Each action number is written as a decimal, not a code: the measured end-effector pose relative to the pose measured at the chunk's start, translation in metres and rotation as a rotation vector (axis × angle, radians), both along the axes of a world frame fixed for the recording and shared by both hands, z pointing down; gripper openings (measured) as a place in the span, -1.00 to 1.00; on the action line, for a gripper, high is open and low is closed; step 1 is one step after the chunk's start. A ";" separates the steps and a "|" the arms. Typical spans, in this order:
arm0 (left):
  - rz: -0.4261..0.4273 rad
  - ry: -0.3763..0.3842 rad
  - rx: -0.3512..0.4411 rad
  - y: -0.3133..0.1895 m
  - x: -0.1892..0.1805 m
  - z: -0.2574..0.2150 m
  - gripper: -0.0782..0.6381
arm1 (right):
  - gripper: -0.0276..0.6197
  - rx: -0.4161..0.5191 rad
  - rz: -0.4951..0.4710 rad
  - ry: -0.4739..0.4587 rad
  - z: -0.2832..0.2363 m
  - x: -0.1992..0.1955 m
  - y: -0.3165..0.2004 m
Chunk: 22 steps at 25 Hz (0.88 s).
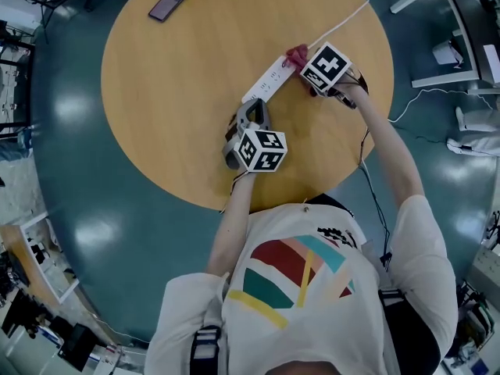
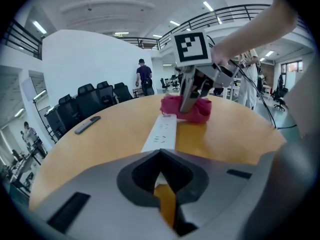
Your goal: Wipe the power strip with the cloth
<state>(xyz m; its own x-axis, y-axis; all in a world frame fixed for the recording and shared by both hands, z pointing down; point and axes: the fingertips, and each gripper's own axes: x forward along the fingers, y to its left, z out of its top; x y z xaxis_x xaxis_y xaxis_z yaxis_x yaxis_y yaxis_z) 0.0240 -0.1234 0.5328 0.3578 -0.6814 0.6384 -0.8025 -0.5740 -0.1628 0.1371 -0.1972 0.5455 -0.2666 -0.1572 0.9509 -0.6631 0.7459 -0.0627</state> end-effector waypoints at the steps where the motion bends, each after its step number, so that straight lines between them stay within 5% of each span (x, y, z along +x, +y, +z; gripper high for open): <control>1: -0.002 0.003 -0.006 0.001 0.003 0.001 -0.67 | -0.79 0.037 -0.011 -0.012 -0.011 0.000 -0.006; 3: -0.019 0.018 -0.014 0.000 0.002 -0.002 -0.67 | -0.79 0.098 -0.083 -0.071 -0.041 -0.019 -0.018; 5: -0.045 0.057 -0.025 -0.003 0.000 -0.005 -0.67 | -0.79 0.150 -0.271 -0.112 -0.071 -0.057 -0.023; 10: -0.076 0.166 -0.061 -0.004 0.002 -0.005 -0.67 | -0.79 0.290 -1.160 0.042 -0.076 -0.143 -0.005; 12: -0.078 0.198 -0.068 -0.006 0.002 -0.006 -0.67 | -0.80 0.201 -1.355 0.097 -0.060 -0.159 0.001; 17: -0.081 0.302 -0.127 -0.012 0.000 -0.008 -0.67 | -0.80 -0.089 -1.608 0.097 -0.032 -0.185 0.030; 22: -0.112 0.377 -0.130 -0.013 -0.035 -0.014 -0.67 | -0.80 -0.275 -1.896 0.237 -0.011 -0.204 0.056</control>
<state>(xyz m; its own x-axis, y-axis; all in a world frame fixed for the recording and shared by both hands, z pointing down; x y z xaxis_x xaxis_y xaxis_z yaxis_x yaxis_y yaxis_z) -0.0115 -0.1367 0.5188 0.5111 -0.6517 0.5604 -0.8509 -0.4758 0.2228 -0.0673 -0.1413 0.5342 0.2350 0.2758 0.9321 0.8641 0.3798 -0.3302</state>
